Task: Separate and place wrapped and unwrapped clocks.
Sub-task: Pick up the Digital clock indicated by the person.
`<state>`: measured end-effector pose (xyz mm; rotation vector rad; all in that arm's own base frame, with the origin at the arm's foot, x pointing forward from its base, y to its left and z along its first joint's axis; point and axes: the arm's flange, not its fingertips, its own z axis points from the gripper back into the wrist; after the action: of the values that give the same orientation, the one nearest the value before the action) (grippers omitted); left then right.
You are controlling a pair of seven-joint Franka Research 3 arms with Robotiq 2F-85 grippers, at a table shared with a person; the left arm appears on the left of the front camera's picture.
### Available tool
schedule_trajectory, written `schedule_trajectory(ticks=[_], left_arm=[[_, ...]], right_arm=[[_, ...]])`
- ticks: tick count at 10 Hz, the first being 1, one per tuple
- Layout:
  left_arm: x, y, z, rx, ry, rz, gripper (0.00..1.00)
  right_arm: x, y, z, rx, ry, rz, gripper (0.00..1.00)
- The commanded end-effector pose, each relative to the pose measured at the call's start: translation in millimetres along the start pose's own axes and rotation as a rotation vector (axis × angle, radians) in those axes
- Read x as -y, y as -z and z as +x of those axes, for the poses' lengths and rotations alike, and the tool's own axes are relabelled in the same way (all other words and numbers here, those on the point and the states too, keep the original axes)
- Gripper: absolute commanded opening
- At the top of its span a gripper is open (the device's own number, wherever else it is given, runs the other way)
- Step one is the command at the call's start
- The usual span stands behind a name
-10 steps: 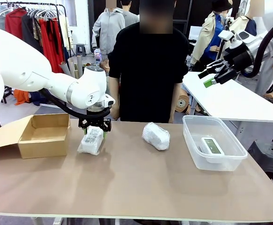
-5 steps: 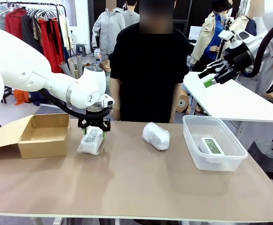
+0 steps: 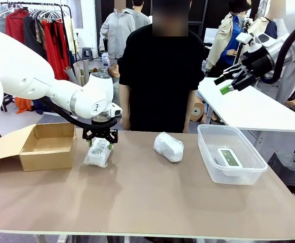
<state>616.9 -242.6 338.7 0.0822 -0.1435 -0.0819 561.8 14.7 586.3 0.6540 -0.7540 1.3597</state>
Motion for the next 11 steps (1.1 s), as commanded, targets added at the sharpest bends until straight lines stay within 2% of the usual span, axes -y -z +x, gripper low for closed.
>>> schedule_trajectory(ticks=[1,6,7,11], left_arm=[[-4.4,5.5,-4.6,-0.004,-0.02,-0.001,1.0],[-4.4,14.9,-2.6,-0.025,0.005,-0.017,1.0],[-4.3,15.0,-3.4,-0.024,0.01,-0.012,0.84],[-4.0,11.3,-6.3,-0.029,0.018,-0.016,0.05]], right_arm=[[-0.9,-1.1,0.6,-0.006,-0.004,-0.001,1.0],[-0.9,-1.1,0.6,-0.006,-0.004,-0.001,1.0],[-0.9,-1.1,0.6,-0.006,-0.004,-0.001,1.0],[-0.9,-1.1,0.6,-0.006,-0.004,-0.001,1.0]])
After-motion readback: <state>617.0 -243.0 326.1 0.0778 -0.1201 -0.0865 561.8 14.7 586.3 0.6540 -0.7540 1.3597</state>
